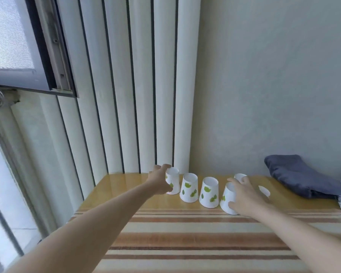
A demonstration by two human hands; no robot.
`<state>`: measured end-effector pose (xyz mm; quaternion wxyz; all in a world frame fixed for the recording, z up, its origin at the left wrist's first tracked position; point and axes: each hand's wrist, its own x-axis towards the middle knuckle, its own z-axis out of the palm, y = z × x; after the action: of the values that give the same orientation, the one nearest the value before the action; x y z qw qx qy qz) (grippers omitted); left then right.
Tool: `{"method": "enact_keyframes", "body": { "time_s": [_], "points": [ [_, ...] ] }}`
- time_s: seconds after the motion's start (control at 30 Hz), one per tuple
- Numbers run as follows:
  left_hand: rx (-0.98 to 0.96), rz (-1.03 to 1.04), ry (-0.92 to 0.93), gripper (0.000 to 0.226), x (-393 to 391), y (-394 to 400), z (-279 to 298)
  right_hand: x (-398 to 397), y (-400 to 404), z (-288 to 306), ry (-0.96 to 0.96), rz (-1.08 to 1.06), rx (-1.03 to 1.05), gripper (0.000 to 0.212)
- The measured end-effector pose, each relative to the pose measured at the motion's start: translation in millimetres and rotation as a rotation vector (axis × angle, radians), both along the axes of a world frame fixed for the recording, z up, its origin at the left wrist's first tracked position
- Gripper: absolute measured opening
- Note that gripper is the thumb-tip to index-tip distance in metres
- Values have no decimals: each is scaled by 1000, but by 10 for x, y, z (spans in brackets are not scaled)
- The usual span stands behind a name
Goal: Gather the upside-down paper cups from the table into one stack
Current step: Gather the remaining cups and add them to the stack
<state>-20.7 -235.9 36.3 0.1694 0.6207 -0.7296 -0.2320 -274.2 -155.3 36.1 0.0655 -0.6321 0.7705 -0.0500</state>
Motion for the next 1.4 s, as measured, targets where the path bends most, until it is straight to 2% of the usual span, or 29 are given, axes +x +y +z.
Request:
{"method": "enact_keyframes", "body": {
  "time_s": [0.1, 0.33, 0.4, 0.53, 0.6, 0.7, 0.83, 0.87, 1.0, 1.03, 1.1, 1.23, 1.3, 1.4],
  "points": [
    [-22, -63, -107, 91, -123, -248, -100, -27, -132, -128, 80, -2, 3, 66],
    [26, -153, -309, 107, -336, -479, -266, -49, -191, -266, 30, 24, -70, 44],
    [-4, -128, -336, 102, -359, -501, -301, -31, -197, -268, 52, 29, -111, 44],
    [-112, -1, -368, 69, -275, -430, -364, 51, -195, -308, 71, 2, -135, 54],
    [-117, 56, -342, 61, -114, -325, -332, 110, -127, -312, 73, -28, -144, 48],
    [-64, 161, -189, 58, 170, -101, -135, 113, 54, -213, 18, -75, -167, 34],
    [-1, 288, 334, 55, 445, 431, 283, 69, 392, 176, -175, -139, -230, 34],
    [-5, 281, 452, 52, 479, 614, 384, 98, 501, 328, -315, -153, -259, 38],
    [79, 165, 830, 47, 474, 1321, 657, 396, 996, 900, -1134, -171, -303, 52],
    [114, 145, 907, 51, 457, 1473, 706, 483, 1122, 977, -1219, -163, -309, 55],
    [181, 127, 1023, 60, 429, 1756, 803, 623, 1380, 1066, -1265, -154, -314, 60],
    [272, 12, 1099, 59, 449, 2325, 1042, 823, 1917, 1177, -1338, -115, -308, 74],
    [300, -73, 1055, 57, 499, 2557, 1161, 887, 2174, 1251, -1328, -75, -322, 68],
    [285, -236, 853, 64, 590, 2821, 1346, 948, 2503, 1366, -1307, 4, -346, 50]
  ]
}}
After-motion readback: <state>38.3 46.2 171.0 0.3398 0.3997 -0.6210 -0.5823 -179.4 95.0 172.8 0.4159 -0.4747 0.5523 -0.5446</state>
